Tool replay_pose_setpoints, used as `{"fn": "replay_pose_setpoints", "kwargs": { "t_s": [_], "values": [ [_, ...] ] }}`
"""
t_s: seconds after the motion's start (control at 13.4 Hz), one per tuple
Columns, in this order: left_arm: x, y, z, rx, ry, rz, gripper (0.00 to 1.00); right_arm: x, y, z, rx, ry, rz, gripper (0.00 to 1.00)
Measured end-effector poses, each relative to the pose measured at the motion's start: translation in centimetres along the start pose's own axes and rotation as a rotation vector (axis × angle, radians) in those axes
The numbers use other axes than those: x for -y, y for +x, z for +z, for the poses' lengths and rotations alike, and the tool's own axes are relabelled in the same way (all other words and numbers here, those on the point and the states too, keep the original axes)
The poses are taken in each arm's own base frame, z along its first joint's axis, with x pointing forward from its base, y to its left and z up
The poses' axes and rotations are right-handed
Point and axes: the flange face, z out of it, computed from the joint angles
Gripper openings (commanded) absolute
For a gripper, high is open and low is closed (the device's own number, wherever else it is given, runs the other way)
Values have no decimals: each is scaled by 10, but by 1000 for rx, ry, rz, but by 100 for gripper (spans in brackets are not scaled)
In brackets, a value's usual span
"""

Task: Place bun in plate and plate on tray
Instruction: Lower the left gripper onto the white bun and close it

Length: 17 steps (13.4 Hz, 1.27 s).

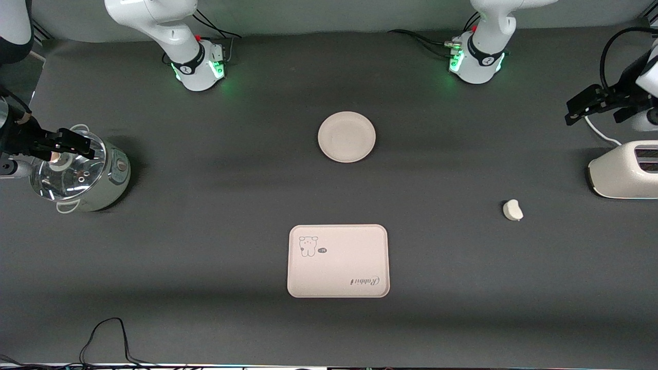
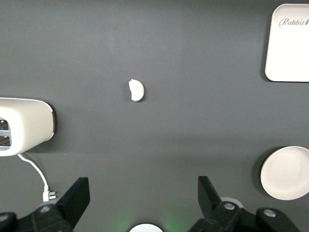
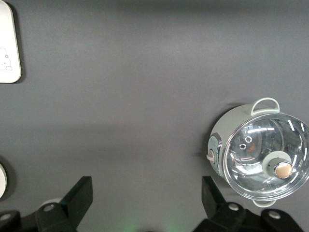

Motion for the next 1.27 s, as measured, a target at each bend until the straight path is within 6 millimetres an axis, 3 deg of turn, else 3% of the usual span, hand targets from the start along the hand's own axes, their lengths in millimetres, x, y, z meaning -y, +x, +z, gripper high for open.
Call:
{"fn": "replay_pose_setpoints", "kwargs": {
  "t_s": [0.15,0.37,0.97,1.12,1.27],
  "values": [
    [1,18,41,-11,-3,-3,98,0,0,0,0,0,0,100],
    [8,43,122,-20,19,-4,98,-1,0,-1,-2,0,1,100],
    [18,80,317,6,1,-36,96,-2,0,0,-1,0,4,100],
    [22,85,356,5,5,-36,96,-2,0,0,-1,0,4,100],
    [27,82,383,-4,22,-21,96,-3,0,0,-1,0,5,100]
  ]
}}
